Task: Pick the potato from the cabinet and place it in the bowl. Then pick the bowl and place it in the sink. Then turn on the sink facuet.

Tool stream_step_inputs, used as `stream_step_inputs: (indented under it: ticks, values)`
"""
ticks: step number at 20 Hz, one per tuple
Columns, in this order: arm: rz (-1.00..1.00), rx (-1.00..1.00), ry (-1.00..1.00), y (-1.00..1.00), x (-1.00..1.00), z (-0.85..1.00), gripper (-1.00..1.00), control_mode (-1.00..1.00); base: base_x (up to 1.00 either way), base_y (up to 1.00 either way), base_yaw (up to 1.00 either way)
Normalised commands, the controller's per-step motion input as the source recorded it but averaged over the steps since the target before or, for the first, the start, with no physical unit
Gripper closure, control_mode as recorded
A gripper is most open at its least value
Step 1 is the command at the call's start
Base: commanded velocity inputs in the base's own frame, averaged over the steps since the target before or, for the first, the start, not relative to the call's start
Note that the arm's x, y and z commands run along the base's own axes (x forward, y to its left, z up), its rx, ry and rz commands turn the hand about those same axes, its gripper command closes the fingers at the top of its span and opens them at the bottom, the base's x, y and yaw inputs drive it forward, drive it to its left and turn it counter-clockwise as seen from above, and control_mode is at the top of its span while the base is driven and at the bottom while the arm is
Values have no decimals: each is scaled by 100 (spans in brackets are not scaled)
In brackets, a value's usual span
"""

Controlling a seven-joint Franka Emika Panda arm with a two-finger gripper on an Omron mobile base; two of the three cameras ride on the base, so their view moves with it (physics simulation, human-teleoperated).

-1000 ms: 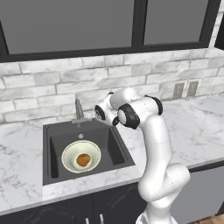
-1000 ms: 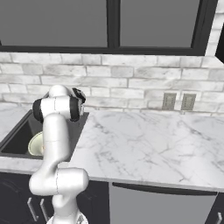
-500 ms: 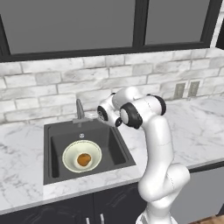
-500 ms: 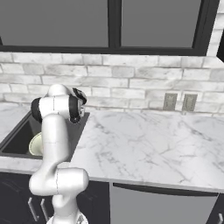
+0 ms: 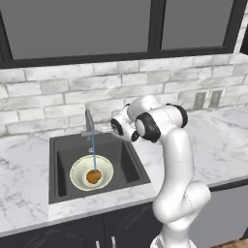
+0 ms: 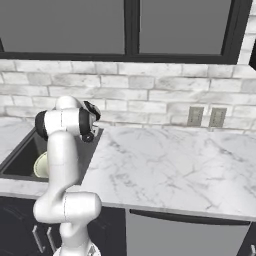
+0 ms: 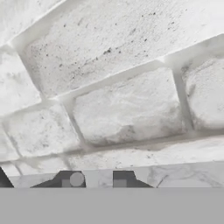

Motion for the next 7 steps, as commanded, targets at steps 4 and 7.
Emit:
stream_step_inputs:
  ticks: [4, 7]
  values:
    - [0, 4, 7, -22, -1, -15, 100, -100, 0, 0, 0]
    - [0, 2, 0, -1, 0, 0, 100, -100, 0, 0, 0]
